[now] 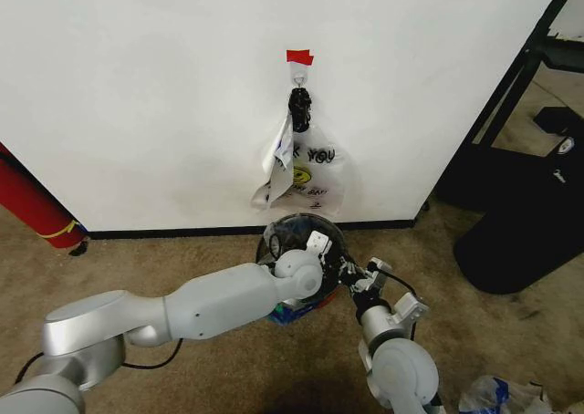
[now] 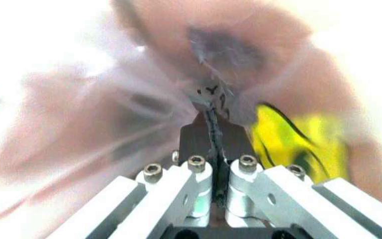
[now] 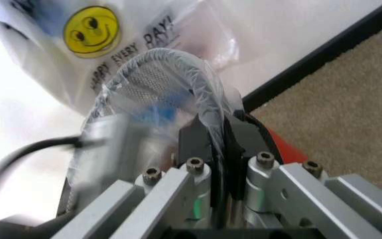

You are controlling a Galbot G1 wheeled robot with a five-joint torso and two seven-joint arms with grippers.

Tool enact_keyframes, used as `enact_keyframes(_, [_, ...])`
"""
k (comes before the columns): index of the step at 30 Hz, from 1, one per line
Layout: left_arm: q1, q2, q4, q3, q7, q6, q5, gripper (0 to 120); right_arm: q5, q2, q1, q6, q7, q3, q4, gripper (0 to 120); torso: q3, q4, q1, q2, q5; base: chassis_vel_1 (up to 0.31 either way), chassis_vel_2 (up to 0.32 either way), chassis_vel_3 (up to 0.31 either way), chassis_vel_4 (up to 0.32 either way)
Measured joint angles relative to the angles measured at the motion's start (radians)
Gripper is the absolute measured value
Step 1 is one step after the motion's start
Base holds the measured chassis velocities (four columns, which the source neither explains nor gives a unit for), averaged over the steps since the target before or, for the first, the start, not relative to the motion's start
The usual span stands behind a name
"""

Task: Pick up the garbage bag from the wall and place it over the trash bin.

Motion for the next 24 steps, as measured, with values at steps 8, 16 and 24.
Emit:
enact_keyframes(8, [0.099, 0.156, -0.258, -0.164, 0.036, -0.051, -0.016, 21, 0.018, 0.002, 0.011, 0.000, 0.008, 0.012, -0.013, 1, 0.000, -0.0001, 0.000, 0.000, -0.0003, 0.000, 0.000, 0.000, 0.000])
enact_keyframes(16, [0.351, 0.288, -0.413, -0.470, 0.194, -0.151, 0.092, 52, 0.070, -0.006, 0.012, 0.000, 0.011, 0.047, -0.008, 1, 0.000, -0.0002, 0.000, 0.000, -0.0004, 0.000, 0.000, 0.000, 0.000])
enact_keyframes(24, [0.641, 0.335, -0.464, -0.804, 0.327, -0.263, 0.123, 82, 0.207, -0.008, 0.030, -0.010, 0.030, 0.094, -0.017, 1, 0.000, 0.0000, 0.000, 0.000, -0.0002, 0.000, 0.000, 0.000, 0.000])
